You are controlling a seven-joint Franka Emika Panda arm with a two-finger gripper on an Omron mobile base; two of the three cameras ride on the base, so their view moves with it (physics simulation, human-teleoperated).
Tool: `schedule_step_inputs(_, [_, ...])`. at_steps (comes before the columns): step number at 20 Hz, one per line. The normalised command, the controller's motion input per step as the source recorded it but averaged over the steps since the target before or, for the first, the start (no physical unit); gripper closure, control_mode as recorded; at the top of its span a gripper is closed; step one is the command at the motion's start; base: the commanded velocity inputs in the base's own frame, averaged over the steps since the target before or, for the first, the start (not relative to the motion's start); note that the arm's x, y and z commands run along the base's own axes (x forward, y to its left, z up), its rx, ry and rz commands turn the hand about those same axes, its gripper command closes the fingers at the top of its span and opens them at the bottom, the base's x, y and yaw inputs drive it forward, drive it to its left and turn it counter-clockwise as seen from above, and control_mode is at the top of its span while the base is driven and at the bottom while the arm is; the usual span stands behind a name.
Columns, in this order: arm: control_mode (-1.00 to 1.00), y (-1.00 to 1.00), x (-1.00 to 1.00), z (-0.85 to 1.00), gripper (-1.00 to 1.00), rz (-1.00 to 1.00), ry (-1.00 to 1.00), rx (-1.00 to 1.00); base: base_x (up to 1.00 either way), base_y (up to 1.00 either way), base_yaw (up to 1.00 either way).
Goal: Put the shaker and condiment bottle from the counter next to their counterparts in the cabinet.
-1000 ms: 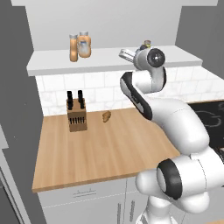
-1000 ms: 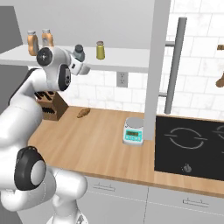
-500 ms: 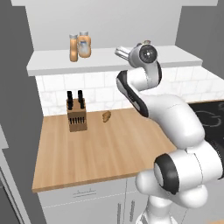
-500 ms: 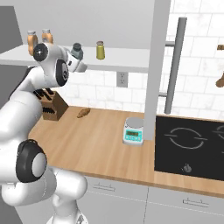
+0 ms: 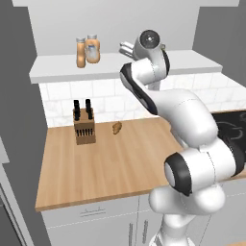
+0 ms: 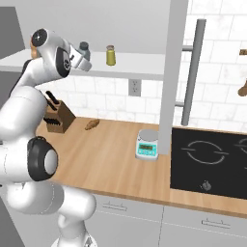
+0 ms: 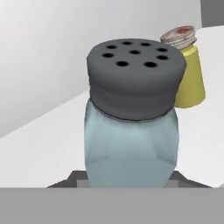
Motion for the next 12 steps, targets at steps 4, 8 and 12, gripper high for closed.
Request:
schedule_step_inputs(4, [-1.0, 0.0, 0.2, 0.0, 1.0, 0.0, 0.0, 0.0, 0.0, 0.0, 0.0])
schedule_step_inputs(8, [-1.0, 0.0, 0.17, 0.0, 1.0, 0.0, 0.0, 0.0, 0.0, 0.0, 0.0])
schedule_step_inputs(12, [-1.0, 0.0, 0.15, 0.0, 1.0, 0.0, 0.0, -0.03, 0.0, 0.0, 0.0])
